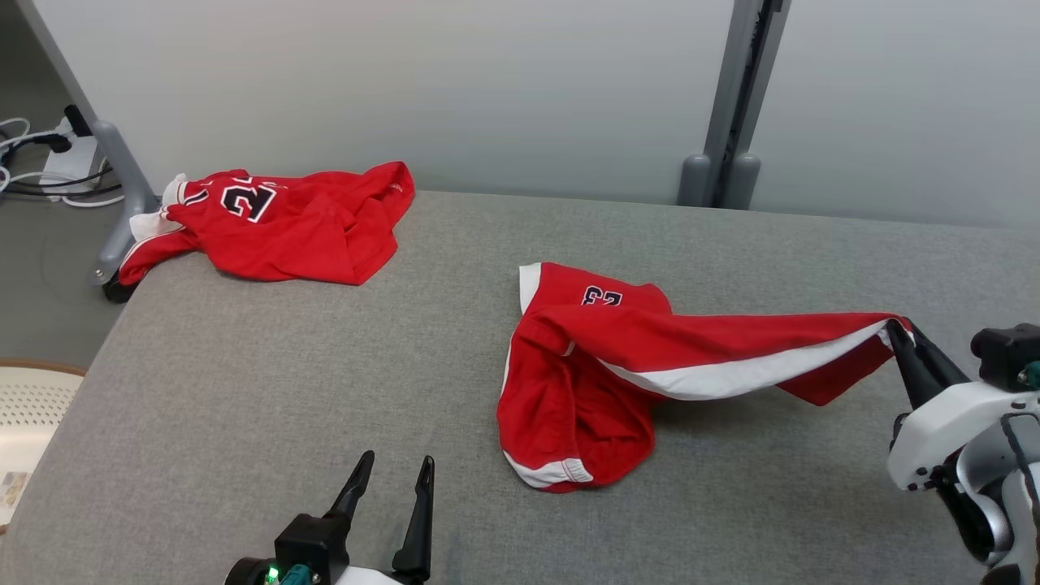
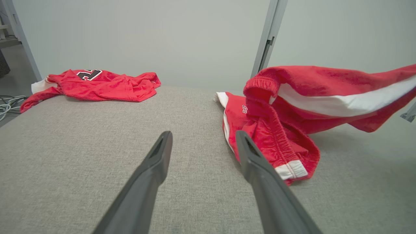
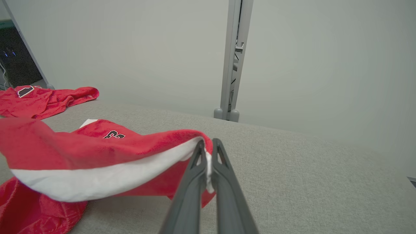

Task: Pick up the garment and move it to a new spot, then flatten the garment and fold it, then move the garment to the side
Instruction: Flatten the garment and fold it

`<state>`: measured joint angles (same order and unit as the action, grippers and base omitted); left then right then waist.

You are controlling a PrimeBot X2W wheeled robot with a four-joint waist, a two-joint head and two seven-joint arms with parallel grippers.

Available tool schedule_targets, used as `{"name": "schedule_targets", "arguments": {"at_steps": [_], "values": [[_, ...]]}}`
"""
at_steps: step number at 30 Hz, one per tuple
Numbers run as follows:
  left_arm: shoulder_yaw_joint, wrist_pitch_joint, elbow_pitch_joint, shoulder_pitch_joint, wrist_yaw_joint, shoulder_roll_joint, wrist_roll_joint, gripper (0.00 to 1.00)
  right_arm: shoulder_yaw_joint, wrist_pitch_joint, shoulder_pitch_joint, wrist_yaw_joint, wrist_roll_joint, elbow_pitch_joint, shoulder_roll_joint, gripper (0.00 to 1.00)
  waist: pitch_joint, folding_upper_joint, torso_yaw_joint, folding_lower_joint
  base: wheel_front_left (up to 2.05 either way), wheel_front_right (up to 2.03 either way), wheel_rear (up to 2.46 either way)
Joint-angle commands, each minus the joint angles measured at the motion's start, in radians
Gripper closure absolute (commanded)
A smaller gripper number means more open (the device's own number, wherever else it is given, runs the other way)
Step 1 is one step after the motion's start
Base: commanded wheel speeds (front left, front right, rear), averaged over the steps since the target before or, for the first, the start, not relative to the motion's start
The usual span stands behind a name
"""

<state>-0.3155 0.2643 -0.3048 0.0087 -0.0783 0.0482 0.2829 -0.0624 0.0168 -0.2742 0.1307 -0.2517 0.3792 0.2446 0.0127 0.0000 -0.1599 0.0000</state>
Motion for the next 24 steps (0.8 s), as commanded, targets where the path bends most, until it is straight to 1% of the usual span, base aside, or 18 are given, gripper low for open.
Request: {"name": "schedule_targets", "arguments": {"at_steps": [1,5,9,14,18,19,20,21,22,23,24], "values": [[0.001,0.0,-0.004,-0.018,0.005,0.004,-0.006,0.0,0.005,0.013,-0.025,0.0,0.001,0.022,0.015,1.0,-0.009,0.0,-0.014,0.0,0.0,0.0,0.0],[-0.002,0.0,-0.012,-0.023,0.014,0.004,-0.015,0.0,0.01,0.037,-0.087,0.0,0.007,0.139,0.059,1.0,-0.03,0.0,-0.038,0.0,0.0,0.0,0.0],[-0.006,0.0,-0.011,-0.042,0.02,0.004,-0.024,0.0,0.007,0.046,-0.167,0.0,-0.003,0.269,0.082,1.0,-0.065,0.0,-0.058,0.0,0.0,0.0,0.0],[-0.013,0.0,-0.002,-0.067,0.03,0.004,-0.033,0.0,-0.016,0.013,-0.269,0.0,0.002,0.417,0.11,1.0,-0.118,0.0,-0.08,0.0,0.0,0.0,0.0],[-0.015,0.0,0.012,-0.087,0.035,0.004,-0.041,0.0,-0.06,-0.02,-0.344,0.0,-0.002,0.507,0.127,1.0,-0.159,0.0,-0.088,0.0,0.0,0.0,0.0],[-0.02,0.0,0.017,-0.096,0.036,0.004,-0.043,0.0,-0.084,-0.046,-0.373,0.0,0.004,0.547,0.138,1.0,-0.174,0.0,-0.09,0.0,0.0,0.0,0.0],[-0.024,0.0,0.019,-0.101,0.036,0.004,-0.043,0.0,-0.096,-0.06,-0.387,0.0,0.008,0.567,0.142,0.88,-0.18,0.0,-0.091,0.0,0.0,0.0,0.0],[-0.028,0.0,0.022,-0.106,0.036,0.004,-0.043,0.0,-0.108,-0.073,-0.397,0.0,0.01,0.584,0.142,0.64,-0.184,0.0,-0.092,0.0,0.0,0.0,0.0],[-0.032,0.0,0.024,-0.109,0.035,0.004,-0.041,0.0,-0.12,-0.085,-0.406,0.0,0.008,0.601,0.141,0.43,-0.186,0.0,-0.091,0.0,0.0,0.0,0.0],[-0.035,0.0,0.025,-0.111,0.032,0.004,-0.038,0.0,-0.134,-0.096,-0.414,0.0,0.005,0.616,0.141,0.0,-0.187,0.0,-0.089,0.0,0.0,0.0,0.0],[-0.036,0.0,0.027,-0.113,0.029,0.004,-0.036,0.0,-0.147,-0.105,-0.423,0.0,0.007,0.63,0.145,0.0,-0.188,0.0,-0.085,0.0,0.0,0.0,0.0]]}}
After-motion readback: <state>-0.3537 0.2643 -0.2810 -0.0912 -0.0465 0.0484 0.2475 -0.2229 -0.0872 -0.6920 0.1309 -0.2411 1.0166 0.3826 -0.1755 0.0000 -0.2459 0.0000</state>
